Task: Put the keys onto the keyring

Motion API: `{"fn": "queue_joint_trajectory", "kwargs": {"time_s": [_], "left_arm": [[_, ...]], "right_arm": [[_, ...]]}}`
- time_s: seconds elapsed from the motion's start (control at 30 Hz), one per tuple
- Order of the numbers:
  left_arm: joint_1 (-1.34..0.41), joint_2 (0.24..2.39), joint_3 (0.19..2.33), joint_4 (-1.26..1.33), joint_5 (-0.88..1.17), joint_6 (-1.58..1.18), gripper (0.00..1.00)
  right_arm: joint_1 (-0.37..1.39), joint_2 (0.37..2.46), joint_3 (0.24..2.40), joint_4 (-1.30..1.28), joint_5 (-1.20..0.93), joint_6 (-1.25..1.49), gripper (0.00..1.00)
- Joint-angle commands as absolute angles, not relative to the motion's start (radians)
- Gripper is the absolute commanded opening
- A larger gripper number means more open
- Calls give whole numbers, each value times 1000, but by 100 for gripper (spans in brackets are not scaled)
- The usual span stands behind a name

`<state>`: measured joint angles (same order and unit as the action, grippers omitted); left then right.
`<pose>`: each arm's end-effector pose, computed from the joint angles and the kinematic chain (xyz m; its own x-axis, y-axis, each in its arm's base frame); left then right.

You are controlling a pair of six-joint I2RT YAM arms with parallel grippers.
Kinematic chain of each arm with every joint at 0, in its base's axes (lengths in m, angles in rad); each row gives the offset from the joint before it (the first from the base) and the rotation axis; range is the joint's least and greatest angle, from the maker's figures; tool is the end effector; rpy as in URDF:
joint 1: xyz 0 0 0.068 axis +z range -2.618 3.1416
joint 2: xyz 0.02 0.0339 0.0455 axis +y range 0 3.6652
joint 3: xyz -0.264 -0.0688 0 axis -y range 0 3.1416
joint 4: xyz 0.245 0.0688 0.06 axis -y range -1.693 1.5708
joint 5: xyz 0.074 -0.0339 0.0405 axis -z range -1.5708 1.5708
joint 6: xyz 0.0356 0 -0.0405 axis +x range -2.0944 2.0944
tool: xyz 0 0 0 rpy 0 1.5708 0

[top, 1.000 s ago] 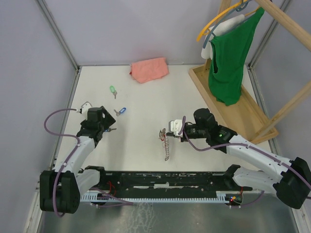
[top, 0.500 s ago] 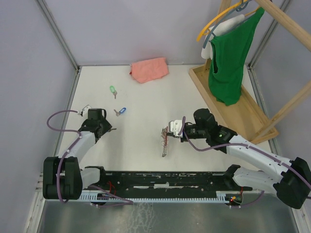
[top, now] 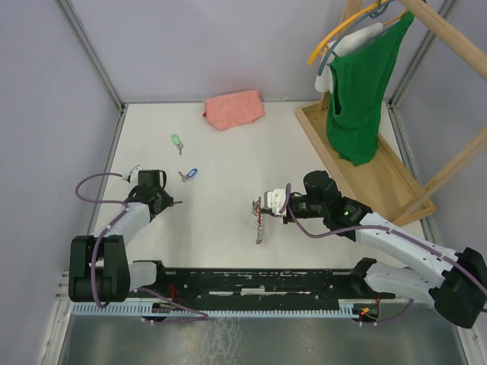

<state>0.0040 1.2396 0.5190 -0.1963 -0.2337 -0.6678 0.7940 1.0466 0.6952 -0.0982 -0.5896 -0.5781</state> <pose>0.2239 0.0091 0.1604 -0.5336 -0.6046 -0.5914 -0.6052 0.7614 -0.2324 0.1484 0.1792 0.2690 0.2606 -0.3828 -0.8863 -0.9569 0.0195 -0.2897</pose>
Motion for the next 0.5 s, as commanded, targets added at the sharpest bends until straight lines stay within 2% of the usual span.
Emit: {"fn": "queue_joint_trajectory", "kwargs": {"time_s": [0.0,0.2,0.47], "left_arm": [[10,1255,548,-140,-240,-665,37],[13,1267,556,-128,-234,-651,31],[12,1293,562,-121,-223,-643,30]], "right_arm": [[802,1020,709,-63,-587,-593,1],[804,1019,712,-71,-589,-594,1],[805,1020,713,-74,-591,-595,1]]}}
